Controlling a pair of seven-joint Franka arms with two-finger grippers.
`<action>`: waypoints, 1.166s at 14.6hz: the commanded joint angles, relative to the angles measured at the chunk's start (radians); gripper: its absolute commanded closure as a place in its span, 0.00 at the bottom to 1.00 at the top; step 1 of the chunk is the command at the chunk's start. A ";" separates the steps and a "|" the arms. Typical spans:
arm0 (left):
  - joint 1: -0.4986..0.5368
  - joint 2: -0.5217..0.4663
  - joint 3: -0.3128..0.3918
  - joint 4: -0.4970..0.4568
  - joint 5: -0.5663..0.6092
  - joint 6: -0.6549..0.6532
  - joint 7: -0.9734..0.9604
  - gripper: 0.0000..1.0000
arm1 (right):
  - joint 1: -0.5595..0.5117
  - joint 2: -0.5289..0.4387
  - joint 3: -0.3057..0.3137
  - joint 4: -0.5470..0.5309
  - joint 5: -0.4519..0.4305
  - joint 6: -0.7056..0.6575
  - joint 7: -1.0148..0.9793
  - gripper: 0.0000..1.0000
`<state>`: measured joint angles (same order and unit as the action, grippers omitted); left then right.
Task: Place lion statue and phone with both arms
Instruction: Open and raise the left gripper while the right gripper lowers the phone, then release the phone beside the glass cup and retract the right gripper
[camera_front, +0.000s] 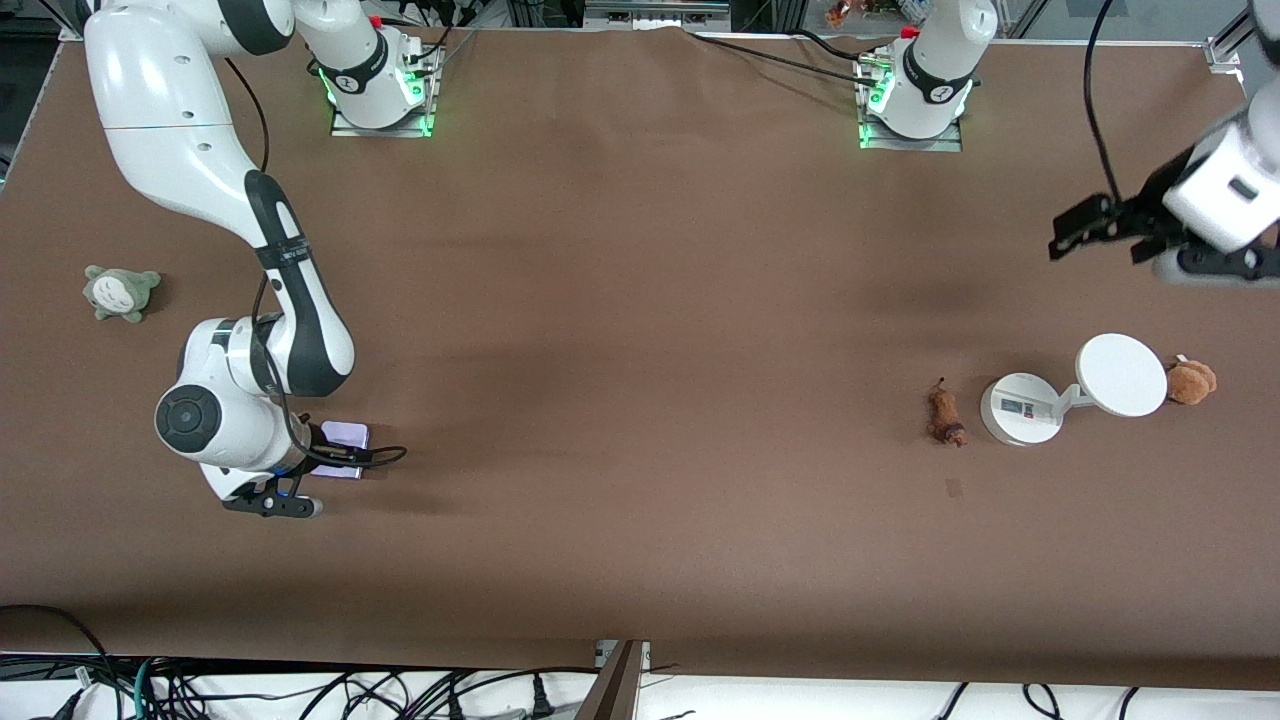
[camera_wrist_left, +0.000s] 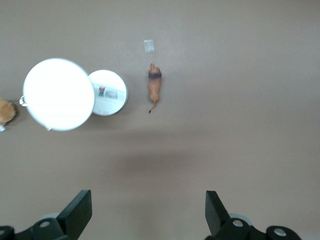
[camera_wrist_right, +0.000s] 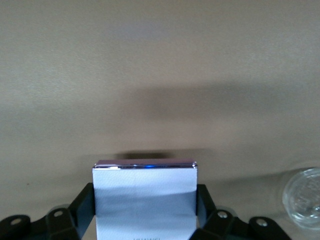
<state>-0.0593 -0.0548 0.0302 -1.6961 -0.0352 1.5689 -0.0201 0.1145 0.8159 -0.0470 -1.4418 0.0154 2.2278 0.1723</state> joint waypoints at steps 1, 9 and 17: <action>0.004 -0.027 -0.023 -0.011 0.031 -0.007 0.000 0.00 | 0.002 -0.024 -0.010 -0.029 -0.003 -0.010 -0.013 0.80; 0.004 0.027 -0.010 0.058 0.032 0.033 0.006 0.00 | 0.002 -0.021 -0.031 -0.046 -0.011 -0.008 -0.017 0.79; 0.055 0.059 0.004 0.108 0.038 0.030 0.000 0.00 | 0.002 -0.021 -0.040 -0.039 -0.012 -0.007 -0.051 0.00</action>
<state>-0.0091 -0.0297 0.0393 -1.6210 -0.0188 1.6079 -0.0190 0.1152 0.8160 -0.0836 -1.4688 0.0108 2.2268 0.1446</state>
